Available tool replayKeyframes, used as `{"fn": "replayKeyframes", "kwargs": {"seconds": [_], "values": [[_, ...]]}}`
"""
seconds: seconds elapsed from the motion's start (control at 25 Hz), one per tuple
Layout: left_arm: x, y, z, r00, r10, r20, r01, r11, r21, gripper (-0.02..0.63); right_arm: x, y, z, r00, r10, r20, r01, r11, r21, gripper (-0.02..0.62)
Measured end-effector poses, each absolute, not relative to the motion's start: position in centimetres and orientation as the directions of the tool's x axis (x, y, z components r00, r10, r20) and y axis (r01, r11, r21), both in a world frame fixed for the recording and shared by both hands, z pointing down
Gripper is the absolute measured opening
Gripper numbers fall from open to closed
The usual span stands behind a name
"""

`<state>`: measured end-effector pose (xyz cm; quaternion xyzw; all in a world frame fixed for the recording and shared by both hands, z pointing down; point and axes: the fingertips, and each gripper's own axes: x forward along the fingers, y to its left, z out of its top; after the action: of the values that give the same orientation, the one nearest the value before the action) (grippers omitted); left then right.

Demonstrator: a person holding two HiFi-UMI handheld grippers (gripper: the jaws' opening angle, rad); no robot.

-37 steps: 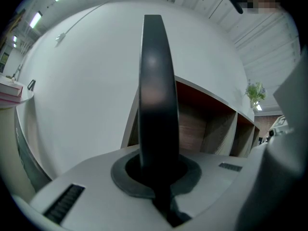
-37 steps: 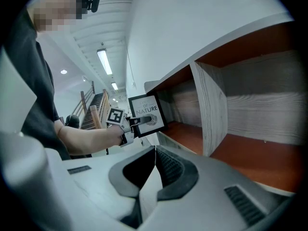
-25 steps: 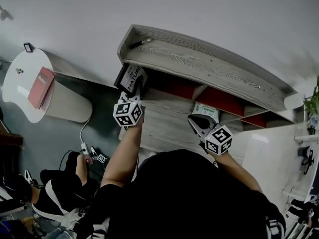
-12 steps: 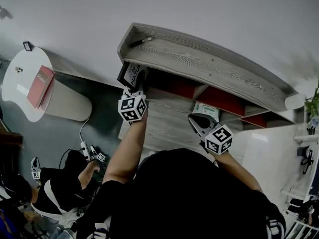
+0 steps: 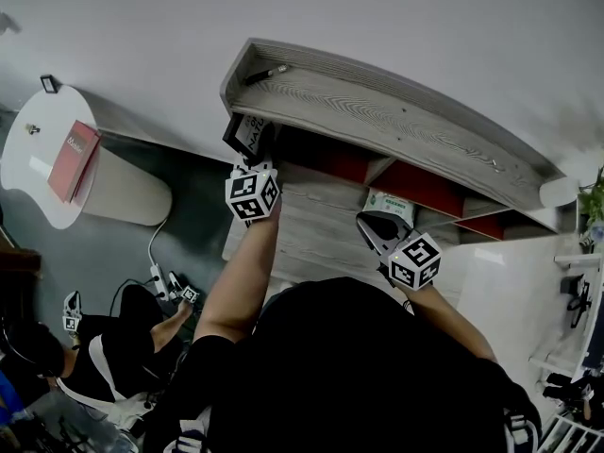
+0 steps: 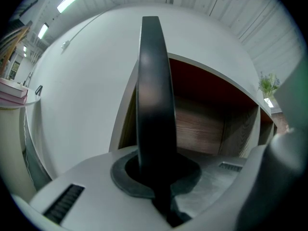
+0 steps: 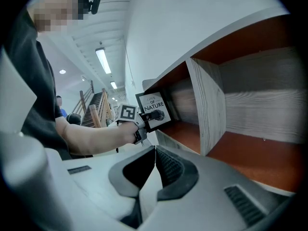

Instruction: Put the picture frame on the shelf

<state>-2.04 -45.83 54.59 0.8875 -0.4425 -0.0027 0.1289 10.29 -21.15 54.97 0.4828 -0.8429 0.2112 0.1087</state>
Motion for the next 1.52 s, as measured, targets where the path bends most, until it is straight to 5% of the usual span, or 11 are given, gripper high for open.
{"fn": "replayKeyframes", "kwargs": {"seconds": [1.52], "values": [[-0.1, -48.3, 54.4, 0.581, -0.81, 0.078, -0.803, -0.555, 0.218, 0.029, 9.8, -21.0, 55.4, -0.514, -0.756, 0.405, -0.858, 0.446, -0.256, 0.015]]}}
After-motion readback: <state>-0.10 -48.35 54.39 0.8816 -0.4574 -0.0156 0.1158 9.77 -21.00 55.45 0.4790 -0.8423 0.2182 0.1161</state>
